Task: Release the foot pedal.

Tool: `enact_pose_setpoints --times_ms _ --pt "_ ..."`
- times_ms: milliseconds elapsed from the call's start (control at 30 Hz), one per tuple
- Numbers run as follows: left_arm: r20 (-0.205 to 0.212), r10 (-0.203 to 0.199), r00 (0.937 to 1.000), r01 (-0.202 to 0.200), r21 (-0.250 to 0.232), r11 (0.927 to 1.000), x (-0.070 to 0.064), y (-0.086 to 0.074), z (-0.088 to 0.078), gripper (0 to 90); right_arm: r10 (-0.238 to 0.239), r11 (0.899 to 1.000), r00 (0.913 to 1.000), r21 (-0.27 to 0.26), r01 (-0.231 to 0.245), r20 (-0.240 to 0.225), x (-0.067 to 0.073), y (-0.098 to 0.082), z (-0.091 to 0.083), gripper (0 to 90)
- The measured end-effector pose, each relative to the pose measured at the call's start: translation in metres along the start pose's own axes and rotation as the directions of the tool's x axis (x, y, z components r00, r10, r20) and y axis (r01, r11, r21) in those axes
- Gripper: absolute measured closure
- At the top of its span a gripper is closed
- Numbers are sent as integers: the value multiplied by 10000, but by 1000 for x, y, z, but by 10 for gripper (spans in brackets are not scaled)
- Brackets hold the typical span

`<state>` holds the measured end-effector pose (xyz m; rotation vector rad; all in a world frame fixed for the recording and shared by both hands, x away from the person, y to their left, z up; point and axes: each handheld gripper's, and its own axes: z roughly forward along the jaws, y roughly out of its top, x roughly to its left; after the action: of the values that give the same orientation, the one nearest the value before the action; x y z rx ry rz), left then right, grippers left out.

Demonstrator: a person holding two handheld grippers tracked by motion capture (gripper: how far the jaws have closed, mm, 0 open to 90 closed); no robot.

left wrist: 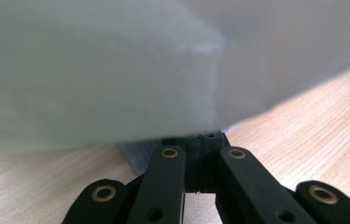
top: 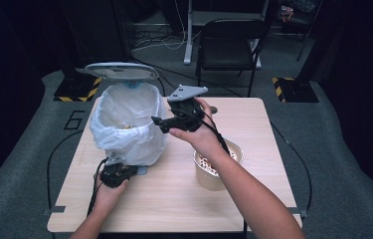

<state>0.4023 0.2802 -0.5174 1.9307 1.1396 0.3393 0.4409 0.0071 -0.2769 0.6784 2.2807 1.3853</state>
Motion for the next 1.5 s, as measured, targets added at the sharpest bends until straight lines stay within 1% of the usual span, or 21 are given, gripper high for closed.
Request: enact_pose_setpoints --times_ms 33,100,200,233,300,367,600,633,733,800,833,1000,1033,1200,1233,1267,1300,1333,1367,1467,1500 --pt "-7 37 10000 -37 32 10000 0 0 0 900 0 10000 10000 0 0 0 0 0 0 264" --pt "43 -94 9999 94 20 10000 0 0 0 900 -18 10000 9999 33 18 119 -5 -8 -11 264" --pt "136 -36 9999 34 147 9999 1 0 -2 900 -25 10000 9997 54 24 234 -9 -14 -18 265" --pt "158 -87 9998 84 212 9997 1 1 -3 900 4 10000 9992 88 -8 401 -13 -19 -24 266" --pt "182 -178 9997 174 209 9996 2 2 -4 897 114 9999 9989 2 -114 454 -18 -22 -29 267" --pt "245 -315 9992 314 63 9995 2 2 -5 884 205 9998 9985 -34 -204 514 -21 -25 -33 268" --pt "266 -461 9986 469 -307 9984 0 7 -12 852 308 9994 9972 -163 -298 685 -29 -31 -43 270" --pt "429 -765 9961 779 -298 9965 0 8 -13 808 311 9994 9967 -162 -300 744 -30 -32 -45 271" --pt "452 -783 9959 796 -283 9964 -2 9 -15 726 349 9993 9962 -166 -337 796 -33 -37 -49 270" --pt "338 -669 9972 675 -173 9976 -2 9 -16 684 358 9993 9957 -155 -346 853 -34 -39 -50 270" --pt "177 -539 9984 545 -329 9980 -2 10 -18 670 374 9993 9950 -131 -363 926 -36 -45 -53 270" --pt "0 -504 9987 504 -532 9973 -3 12 -26 604 442 9990 9928 7 -445 1113 -39 -58 -59 270" --pt "-25 -587 9983 584 -711 9958 -2 12 -30 598 545 9984 9910 95 -561 1219 -42 -66 -63 270" --pt "-137 -701 9974 689 -774 9946 3 11 -35 528 771 9965 9864 212 -810 1451 -47 -81 -71 273" --pt "-189 -817 9965 798 -861 9931 3 10 -35 517 859 9954 9823 269 -916 1663 -50 -88 -75 276" --pt "-229 -905 9956 881 -897 9921 4 10 -37 517 859 9954 9823 269 -916 1663 -50 -88 -75 276" --pt "-384 -982 9944 941 -985 9907 6 10 -41 500 1032 9937 9781 251 -1095 1809 -52 -96 -81 275" --pt "-376 -1079 9935 1035 -1044 9891 7 11 -43 489 1075 9933 9763 208 -1134 1878 -52 -99 -84 275" --pt "-421 -972 9944 934 -839 9921 9 12 -47 480 1151 9925 9739 173 -1208 1957 -53 -103 -87 275" --pt "-439 -1161 9923 1119 -887 9898 12 14 -52 449 1229 9918 9693 71 -1274 2129 -55 -111 -94 276" --pt "-693 -1127 9912 1057 -974 9896 15 14 -56 439 1438 9891 9638 -2 -1475 2244 -57 -119 -100 276"
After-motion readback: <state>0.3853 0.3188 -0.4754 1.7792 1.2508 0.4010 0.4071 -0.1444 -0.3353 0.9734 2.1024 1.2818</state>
